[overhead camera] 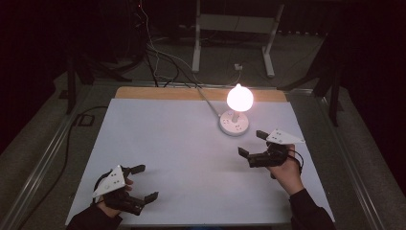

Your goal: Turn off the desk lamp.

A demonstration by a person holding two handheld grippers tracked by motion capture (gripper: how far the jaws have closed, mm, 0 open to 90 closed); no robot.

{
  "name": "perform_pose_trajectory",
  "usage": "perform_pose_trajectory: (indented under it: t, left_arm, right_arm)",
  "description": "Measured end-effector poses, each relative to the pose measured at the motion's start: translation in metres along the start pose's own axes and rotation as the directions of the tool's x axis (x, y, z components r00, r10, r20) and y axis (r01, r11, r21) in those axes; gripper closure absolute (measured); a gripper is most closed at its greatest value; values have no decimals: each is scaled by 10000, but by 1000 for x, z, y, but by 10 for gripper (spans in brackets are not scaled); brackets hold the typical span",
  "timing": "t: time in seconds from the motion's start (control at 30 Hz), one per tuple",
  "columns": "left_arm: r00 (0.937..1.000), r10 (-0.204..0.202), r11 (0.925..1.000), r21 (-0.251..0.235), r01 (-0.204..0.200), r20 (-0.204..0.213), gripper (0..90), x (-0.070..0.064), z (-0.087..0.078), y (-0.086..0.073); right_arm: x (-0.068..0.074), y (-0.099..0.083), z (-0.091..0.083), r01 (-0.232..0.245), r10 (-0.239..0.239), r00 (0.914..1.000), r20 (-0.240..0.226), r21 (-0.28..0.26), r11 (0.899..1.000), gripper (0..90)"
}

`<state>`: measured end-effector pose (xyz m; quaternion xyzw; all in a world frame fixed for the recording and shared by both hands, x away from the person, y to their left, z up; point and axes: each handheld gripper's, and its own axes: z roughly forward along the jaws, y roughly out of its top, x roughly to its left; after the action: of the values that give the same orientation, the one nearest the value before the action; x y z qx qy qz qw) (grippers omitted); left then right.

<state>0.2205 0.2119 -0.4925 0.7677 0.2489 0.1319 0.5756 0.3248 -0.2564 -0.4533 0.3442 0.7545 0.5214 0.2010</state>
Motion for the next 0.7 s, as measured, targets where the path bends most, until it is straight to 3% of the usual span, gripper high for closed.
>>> perform_pose_trajectory:
  t: [0.17,0.43,0.7]
  left_arm:
    - [10000,-10,10000,-31,9,-35,4,0,-1,0]
    - [10000,14,10000,35,-14,-60,4,0,0,0]
    - [9999,-25,10000,7,25,-101,4,1,-1,0]
  right_arm:
    - [-15,-1,13,-410,410,9980,486,-6,9992,0]
    - [-34,-2,30,-656,656,9927,1013,-30,9978,0]
    - [-46,2,44,-935,935,9825,1610,-77,9956,166]
